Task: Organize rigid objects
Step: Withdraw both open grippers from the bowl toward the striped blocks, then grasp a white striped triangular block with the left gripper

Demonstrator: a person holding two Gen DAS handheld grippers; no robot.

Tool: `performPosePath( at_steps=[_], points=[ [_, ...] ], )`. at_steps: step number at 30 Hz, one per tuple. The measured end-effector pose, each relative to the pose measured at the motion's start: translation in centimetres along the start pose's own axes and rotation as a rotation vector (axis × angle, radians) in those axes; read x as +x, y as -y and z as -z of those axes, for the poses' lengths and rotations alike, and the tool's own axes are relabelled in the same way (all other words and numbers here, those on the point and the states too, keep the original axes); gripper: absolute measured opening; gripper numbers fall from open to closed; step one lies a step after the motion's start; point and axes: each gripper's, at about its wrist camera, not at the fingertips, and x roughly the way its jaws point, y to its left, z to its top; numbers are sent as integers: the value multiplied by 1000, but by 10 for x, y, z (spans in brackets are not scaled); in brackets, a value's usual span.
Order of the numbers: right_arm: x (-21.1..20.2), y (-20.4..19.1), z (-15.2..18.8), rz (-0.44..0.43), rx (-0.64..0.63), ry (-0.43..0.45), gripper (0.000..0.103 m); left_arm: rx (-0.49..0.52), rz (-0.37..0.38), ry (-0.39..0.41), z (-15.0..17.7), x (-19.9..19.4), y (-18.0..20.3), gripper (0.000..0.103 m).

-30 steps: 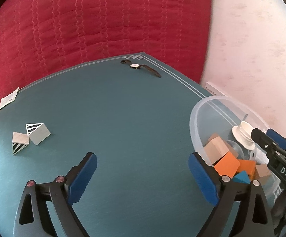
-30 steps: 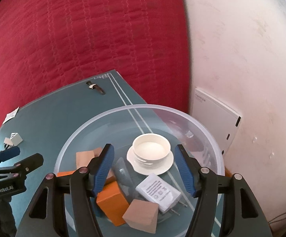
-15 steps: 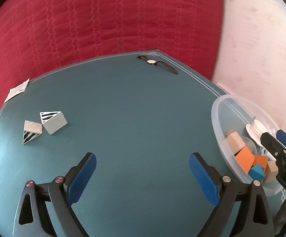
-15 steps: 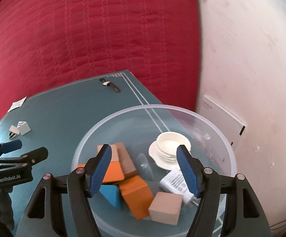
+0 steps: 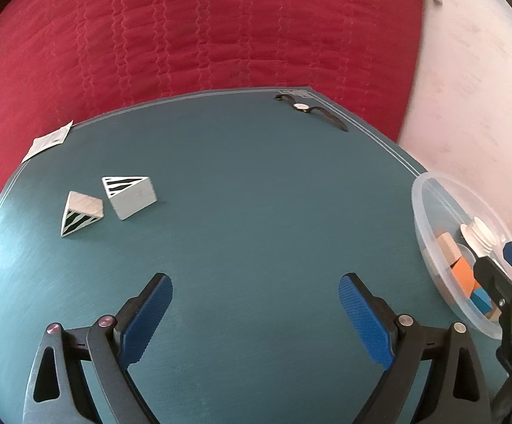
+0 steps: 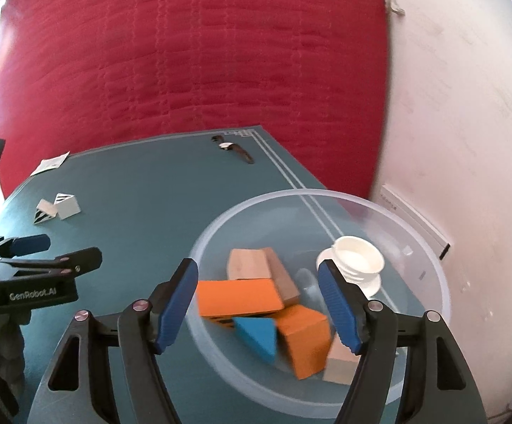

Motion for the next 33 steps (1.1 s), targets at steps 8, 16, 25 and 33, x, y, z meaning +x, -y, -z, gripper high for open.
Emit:
performPosePath(
  at_steps=[8, 16, 25, 33],
  points=[
    [-6, -20, 3, -36, -52, 1, 77, -34, -27, -7, 3, -2, -22, 98],
    [-3, -39, 5, -100, -85, -31, 78, -72, -67, -14, 7, -3, -44, 98],
    [10, -62, 4, -188, -80, -93, 83, -92, -132, -25, 10, -4, -71, 98],
    [13, -84, -10, -239, -84, -76, 83, -160, -174, -31, 7, -4, -107, 98]
  ],
)
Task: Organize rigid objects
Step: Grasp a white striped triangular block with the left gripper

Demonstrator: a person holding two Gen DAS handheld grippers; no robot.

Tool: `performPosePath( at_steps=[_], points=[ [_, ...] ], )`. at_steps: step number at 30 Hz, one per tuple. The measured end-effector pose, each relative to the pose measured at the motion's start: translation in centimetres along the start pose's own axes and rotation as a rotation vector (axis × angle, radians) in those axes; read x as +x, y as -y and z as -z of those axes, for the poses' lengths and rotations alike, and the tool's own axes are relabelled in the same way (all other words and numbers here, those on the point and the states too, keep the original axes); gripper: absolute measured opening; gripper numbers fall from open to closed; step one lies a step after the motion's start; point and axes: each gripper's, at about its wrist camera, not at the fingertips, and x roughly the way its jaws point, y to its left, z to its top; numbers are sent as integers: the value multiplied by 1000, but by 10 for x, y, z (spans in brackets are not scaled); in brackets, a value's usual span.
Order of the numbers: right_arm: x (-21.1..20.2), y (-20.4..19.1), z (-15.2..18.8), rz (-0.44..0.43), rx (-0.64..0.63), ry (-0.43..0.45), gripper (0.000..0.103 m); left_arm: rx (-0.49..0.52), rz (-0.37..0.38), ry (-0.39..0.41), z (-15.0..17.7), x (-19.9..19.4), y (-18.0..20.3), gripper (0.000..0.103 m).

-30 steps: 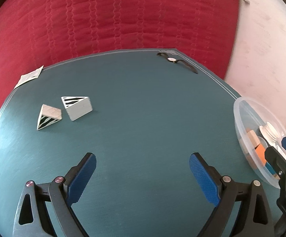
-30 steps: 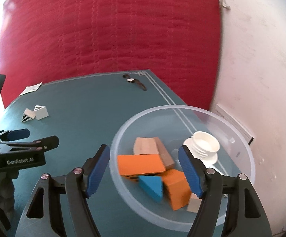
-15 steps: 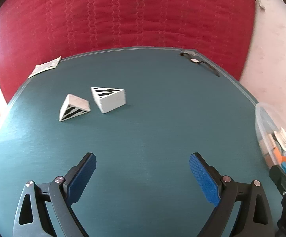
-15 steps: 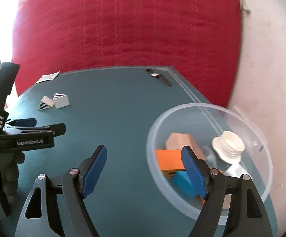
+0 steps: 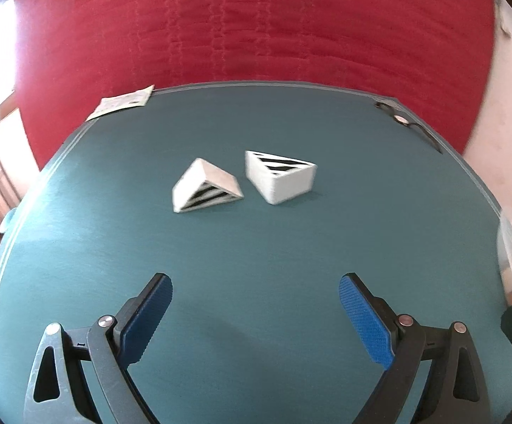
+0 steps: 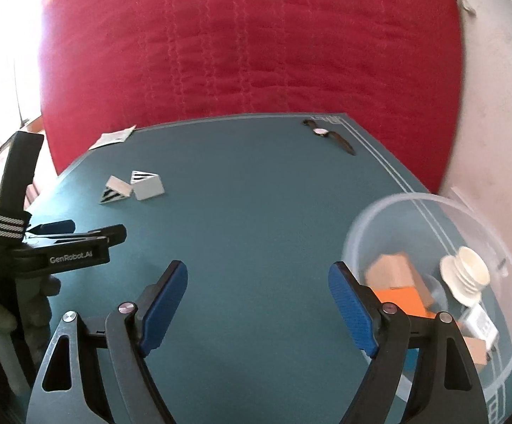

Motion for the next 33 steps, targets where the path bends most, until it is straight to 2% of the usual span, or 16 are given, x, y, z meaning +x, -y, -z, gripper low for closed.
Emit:
performPosePath(
  at_steps=[5, 9, 14, 25, 33],
  points=[
    [15, -20, -5, -31, -25, -9, 83, -8, -49, 4, -7, 6, -20, 98],
    [24, -28, -3, -48, -47, -33, 83, -16, -82, -24, -14, 19, -34, 98],
    [27, -25, -2, -61, -33, -46, 83, -45, -78, -71, -23, 34, -48, 98],
    [31, -21, -2, -83, -13, -65, 83, 36, -155, -69, -48, 56, -51, 98],
    [31, -22, -2, -87, -11, -78, 83, 50, -159, -64, -65, 67, -52, 98]
  ],
)
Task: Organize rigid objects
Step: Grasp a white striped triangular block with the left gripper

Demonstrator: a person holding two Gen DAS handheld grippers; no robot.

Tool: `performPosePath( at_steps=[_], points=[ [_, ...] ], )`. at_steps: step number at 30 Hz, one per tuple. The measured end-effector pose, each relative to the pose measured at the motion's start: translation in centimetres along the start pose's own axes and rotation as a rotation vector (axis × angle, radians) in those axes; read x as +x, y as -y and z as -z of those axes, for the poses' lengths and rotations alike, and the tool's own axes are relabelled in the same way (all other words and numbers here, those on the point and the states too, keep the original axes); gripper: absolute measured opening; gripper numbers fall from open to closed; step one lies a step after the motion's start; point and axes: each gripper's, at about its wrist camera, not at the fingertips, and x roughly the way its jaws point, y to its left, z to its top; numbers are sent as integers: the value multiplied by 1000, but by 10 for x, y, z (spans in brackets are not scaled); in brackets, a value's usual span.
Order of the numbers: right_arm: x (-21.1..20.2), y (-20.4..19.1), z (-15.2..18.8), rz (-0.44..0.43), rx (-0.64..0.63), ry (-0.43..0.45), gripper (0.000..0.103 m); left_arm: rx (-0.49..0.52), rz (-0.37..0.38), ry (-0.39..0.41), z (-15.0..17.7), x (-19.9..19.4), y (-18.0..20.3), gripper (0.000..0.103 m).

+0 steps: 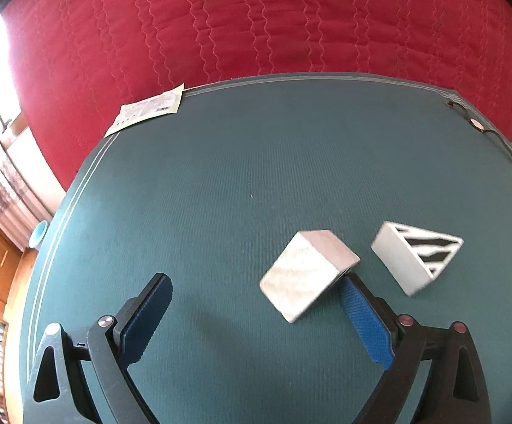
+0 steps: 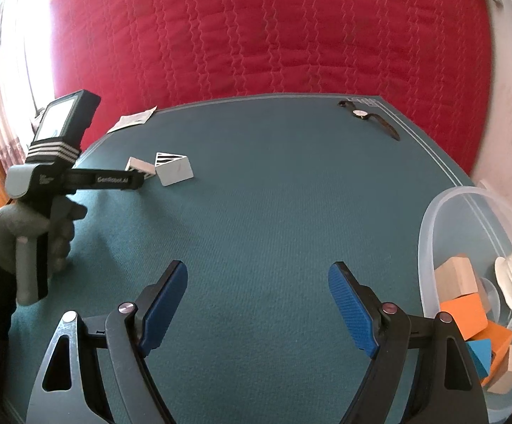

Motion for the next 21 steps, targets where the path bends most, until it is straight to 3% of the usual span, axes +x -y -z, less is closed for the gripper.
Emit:
performPosePath(
  at_steps=[4, 7, 10, 12, 14, 21],
  points=[
    [2, 0, 0, 3, 4, -7, 83, -14, 13, 2, -5, 4, -2, 98],
    [5, 0, 1, 5, 8, -20, 83, -10, 39, 14, -4, 3, -1, 91],
    [7, -1, 1, 12, 11, -29, 83, 4, 78, 31, -3, 1, 2, 74],
    [8, -2, 1, 19, 10, -37, 83, 14, 110, 41, -2, -1, 6, 53],
    [10, -2, 0, 24, 12, -46, 83, 28, 138, 51, -1, -4, 10, 41],
    [19, -5, -5, 23, 22, -75, 83, -9, 188, 66, 1, -7, 4, 36]
  ],
)
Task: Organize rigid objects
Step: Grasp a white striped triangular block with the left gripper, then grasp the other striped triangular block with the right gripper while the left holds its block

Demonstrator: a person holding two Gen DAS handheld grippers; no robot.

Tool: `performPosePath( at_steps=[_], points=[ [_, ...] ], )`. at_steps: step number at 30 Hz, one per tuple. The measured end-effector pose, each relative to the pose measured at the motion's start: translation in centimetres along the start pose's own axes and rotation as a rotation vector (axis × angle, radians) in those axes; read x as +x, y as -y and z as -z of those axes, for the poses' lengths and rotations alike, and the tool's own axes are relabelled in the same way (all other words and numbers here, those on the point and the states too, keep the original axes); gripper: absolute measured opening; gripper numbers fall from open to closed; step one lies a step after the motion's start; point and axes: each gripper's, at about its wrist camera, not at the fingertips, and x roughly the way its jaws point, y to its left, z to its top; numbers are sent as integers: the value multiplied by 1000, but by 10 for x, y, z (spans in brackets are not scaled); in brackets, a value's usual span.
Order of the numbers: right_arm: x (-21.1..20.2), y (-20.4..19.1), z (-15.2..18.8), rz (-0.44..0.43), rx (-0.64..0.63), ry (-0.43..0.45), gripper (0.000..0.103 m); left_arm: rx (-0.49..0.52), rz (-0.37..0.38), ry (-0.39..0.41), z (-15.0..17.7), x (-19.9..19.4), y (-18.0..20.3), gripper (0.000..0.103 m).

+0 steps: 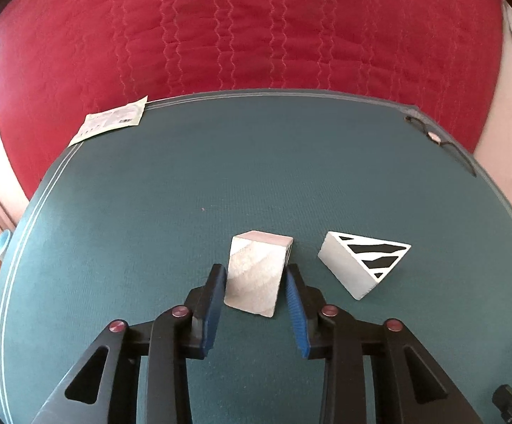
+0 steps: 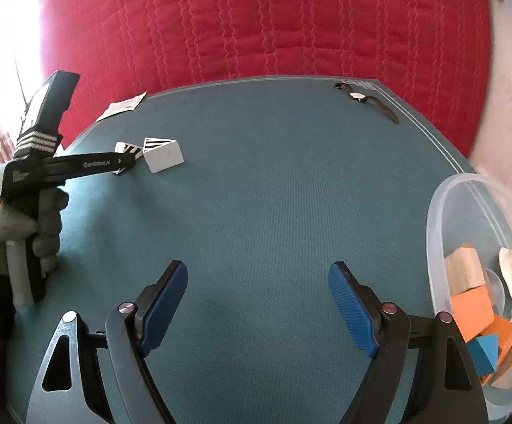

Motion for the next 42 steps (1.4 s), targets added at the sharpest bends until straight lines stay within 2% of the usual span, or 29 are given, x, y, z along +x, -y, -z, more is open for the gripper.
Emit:
performPosePath(
  at_steps=[4, 8, 15, 23, 30, 33, 39, 42],
  points=[
    [8, -6, -17, -42, 21, -6, 83, -30, -2, 1, 2, -4, -4, 36],
    [21, -27, -41, -43, -23, 23, 83, -50, -24, 11, 6, -9, -7, 36],
    [55, -62, -72, -114, -53, 18, 83, -91, -66, 16, 7, -15, -21, 36],
    [99, -86, -93, -99, -154, -1, 81, -122, -68, 14, 7, -15, -29, 36],
    [118, -90, -100, -101, -178, -34, 67, -126, -66, 9, 9, -14, -26, 35],
    [123, -95, -100, -116, -199, -49, 64, -125, -67, 11, 9, -15, -26, 34],
    [125, -101, -99, -120, -226, -59, 45, -128, -65, 11, 9, -14, -25, 34],
    [124, -99, -96, -119, -221, -59, 45, -127, -61, 13, 9, -15, -24, 34]
  ],
)
